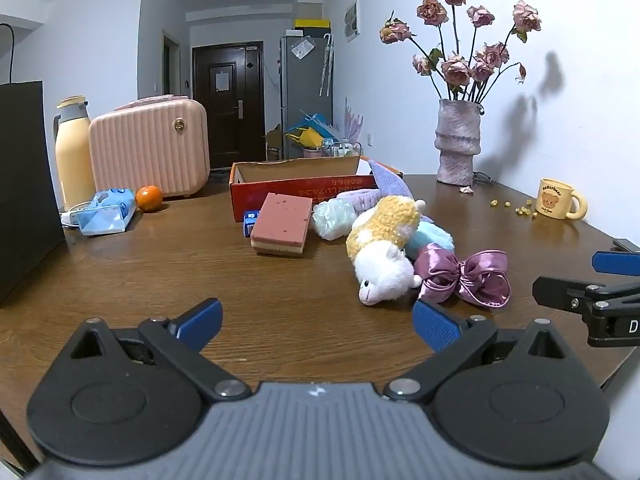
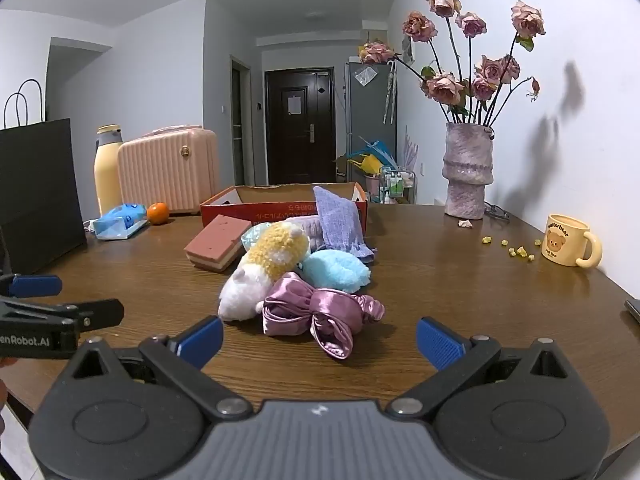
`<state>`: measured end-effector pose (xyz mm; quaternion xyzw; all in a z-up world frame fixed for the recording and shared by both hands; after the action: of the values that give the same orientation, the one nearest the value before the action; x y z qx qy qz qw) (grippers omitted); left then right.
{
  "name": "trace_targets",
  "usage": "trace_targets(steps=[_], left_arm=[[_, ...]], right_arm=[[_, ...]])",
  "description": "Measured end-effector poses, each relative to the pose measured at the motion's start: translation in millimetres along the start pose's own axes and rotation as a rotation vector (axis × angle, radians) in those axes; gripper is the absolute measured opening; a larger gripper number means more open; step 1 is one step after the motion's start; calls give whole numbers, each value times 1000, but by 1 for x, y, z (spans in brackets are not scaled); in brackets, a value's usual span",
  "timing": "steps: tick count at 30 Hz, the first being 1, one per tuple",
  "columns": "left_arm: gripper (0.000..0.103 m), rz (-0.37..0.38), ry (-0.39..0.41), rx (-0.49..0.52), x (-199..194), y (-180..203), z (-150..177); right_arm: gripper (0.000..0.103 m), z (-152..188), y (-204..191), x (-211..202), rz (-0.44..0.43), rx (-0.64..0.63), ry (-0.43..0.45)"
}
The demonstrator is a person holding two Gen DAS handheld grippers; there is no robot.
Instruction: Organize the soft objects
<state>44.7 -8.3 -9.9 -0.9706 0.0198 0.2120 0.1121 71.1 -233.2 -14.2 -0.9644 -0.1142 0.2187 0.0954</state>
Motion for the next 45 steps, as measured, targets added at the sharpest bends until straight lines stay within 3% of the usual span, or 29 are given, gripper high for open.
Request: trace_targets(steps=[45], left_arm=[[103, 4, 18, 3, 1, -7, 9]], right_arm=[[103, -1, -4, 0, 5, -11, -1]])
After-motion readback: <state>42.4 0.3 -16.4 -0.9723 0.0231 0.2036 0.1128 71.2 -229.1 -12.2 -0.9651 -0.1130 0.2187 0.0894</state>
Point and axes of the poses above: each gripper's, at about its wrist camera, not at the fingertips, and x roughly the way its jaws point, y to its right, z to its underside, the point moved 5 cm from there along x, roughly the way its jaws point, and after that the axes turned 12 degrees about x, right-handed, at the moved point
